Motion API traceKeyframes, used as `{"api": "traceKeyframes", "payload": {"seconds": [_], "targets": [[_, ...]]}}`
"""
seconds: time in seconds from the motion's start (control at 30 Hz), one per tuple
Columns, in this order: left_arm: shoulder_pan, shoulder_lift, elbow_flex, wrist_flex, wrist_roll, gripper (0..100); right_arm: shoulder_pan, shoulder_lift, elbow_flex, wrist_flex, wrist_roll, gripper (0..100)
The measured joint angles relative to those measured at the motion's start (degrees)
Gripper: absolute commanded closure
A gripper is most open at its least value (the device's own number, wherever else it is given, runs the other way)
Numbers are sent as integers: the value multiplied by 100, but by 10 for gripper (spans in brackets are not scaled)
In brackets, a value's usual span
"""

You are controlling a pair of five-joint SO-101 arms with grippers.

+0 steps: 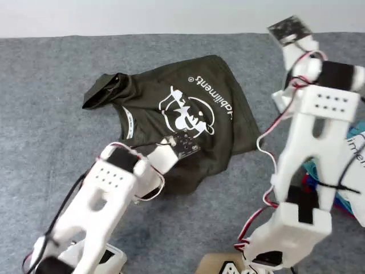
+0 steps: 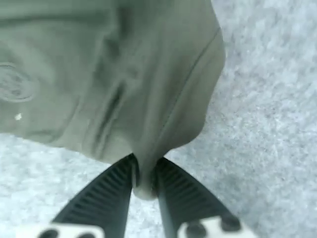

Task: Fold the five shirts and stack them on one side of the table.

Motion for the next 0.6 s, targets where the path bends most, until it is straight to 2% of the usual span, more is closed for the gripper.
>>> {"api": "traceKeyframes", "payload": {"seconds": [0.13,0.33,0.6], "targets": [[-229,-659,0,97,132,996,-360,527,0,0,-316,968],[-1169,-870,264,-123,229,996,-536,1407,0,0,-642,817],[-2356,-897,299,-176,229,996,-563,2084,0,0,-932,807]]}}
